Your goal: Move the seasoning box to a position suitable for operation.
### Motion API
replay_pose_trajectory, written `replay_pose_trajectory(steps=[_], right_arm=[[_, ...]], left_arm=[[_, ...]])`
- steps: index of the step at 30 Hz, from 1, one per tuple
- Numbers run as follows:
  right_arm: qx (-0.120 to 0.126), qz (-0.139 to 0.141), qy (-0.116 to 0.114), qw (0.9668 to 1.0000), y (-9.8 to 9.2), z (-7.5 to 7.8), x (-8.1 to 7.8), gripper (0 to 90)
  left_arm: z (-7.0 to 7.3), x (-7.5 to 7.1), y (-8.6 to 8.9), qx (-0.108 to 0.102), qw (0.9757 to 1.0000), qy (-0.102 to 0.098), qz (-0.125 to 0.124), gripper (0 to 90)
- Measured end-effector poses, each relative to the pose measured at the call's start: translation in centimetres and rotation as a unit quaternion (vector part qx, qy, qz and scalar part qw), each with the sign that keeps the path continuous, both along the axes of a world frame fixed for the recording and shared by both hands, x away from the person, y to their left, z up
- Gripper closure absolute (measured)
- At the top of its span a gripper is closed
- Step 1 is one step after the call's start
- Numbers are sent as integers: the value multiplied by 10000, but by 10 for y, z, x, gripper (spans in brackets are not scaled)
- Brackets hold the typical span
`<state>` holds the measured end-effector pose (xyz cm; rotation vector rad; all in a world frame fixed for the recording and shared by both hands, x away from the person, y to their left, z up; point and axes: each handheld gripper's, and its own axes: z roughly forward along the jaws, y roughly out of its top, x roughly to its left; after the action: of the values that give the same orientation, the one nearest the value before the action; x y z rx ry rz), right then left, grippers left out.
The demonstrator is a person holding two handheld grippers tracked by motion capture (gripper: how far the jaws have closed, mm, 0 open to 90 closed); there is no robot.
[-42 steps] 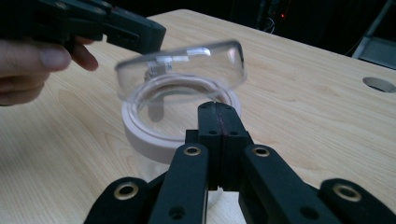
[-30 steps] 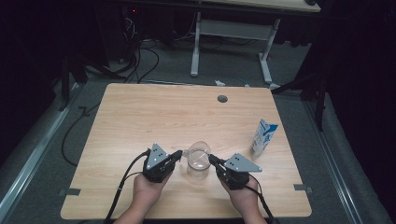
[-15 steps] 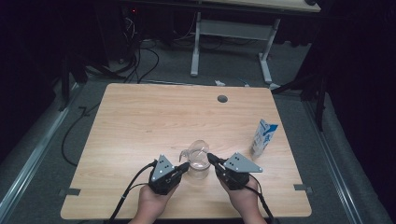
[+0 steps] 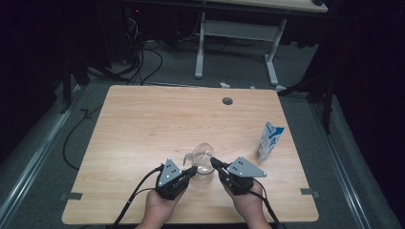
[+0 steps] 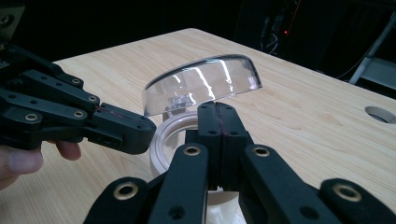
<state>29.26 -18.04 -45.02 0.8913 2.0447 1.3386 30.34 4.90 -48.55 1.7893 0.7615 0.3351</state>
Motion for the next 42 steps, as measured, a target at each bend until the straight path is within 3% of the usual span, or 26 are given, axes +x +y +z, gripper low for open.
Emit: replay_pose_trajectory(steps=[12, 20, 42], right_arm=[[-9, -22, 15, 10000, 0, -2, 0, 899], [-25, -67, 229, 9997, -3, -14, 6, 900], [0, -86, 246, 9997, -4, -26, 12, 900]], left_arm=[[1, 0, 1, -26, 10000, -24, 5, 900], [3, 0, 2, -59, 10000, -62, 27, 900], [5, -1, 6, -237, 9995, -154, 161, 900]])
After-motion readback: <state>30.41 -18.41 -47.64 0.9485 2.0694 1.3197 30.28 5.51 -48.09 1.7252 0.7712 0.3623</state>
